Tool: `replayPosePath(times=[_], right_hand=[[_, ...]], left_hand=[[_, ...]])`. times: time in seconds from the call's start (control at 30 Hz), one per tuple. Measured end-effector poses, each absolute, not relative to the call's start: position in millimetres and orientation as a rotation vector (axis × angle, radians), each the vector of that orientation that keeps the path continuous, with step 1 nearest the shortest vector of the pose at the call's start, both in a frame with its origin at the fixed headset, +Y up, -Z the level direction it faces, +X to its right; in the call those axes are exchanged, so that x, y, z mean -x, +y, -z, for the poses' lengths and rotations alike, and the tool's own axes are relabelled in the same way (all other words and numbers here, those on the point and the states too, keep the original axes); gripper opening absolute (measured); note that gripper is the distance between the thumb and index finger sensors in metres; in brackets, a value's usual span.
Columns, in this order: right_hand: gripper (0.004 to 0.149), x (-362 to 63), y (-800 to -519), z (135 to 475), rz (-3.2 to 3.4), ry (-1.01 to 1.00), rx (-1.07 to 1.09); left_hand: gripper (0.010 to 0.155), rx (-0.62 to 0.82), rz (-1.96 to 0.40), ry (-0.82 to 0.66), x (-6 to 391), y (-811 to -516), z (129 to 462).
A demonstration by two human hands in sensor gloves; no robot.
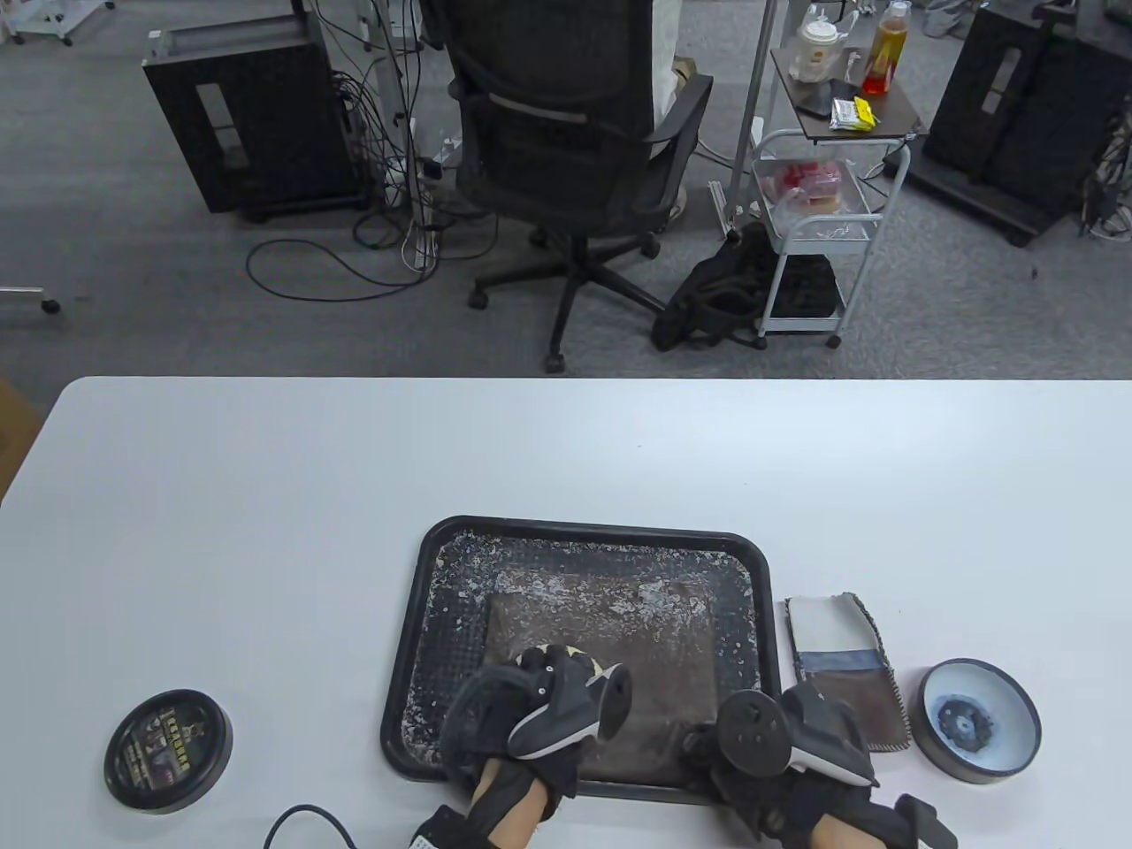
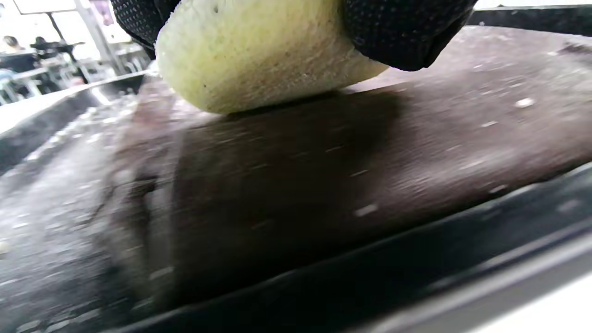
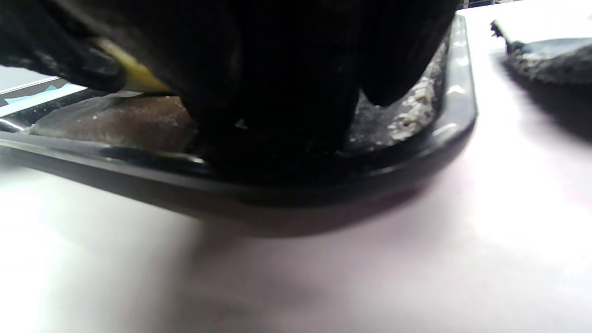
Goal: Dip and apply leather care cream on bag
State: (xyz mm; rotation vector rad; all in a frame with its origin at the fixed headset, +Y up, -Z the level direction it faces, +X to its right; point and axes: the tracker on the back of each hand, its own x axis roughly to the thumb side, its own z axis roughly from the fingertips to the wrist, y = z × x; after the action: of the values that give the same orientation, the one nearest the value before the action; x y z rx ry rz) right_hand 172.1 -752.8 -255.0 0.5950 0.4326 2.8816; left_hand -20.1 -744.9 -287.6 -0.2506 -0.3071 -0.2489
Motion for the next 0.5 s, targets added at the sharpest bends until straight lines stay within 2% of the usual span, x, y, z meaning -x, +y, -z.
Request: replayPosePath(times=[0.13,0.3,0.4,0.5], right_hand=[[0.046,-172.8,-752.7,254.8,-2.873,0.436,-0.592],[0.047,-176.0,-753.3,255.1,-2.842,0.456,-0.591],[0.046,-178.1,-753.8,255.3,-2.829,0.47,-0.585],[0.045,-179.3,-753.8,255.7,-2.828,0.474,-0.585]], left_hand=[[0.066,0.28,0.216,-0.397,-12.3,-747.9,290.3],[0.066,0.318,0.105,-0.441,-47.7,-749.2,296.9],[0.065,0.346,-0.02,-0.459,-57.0,-753.2,298.5],[0.063,0.347,-0.02,-0.512,-53.6,-755.4,298.8]])
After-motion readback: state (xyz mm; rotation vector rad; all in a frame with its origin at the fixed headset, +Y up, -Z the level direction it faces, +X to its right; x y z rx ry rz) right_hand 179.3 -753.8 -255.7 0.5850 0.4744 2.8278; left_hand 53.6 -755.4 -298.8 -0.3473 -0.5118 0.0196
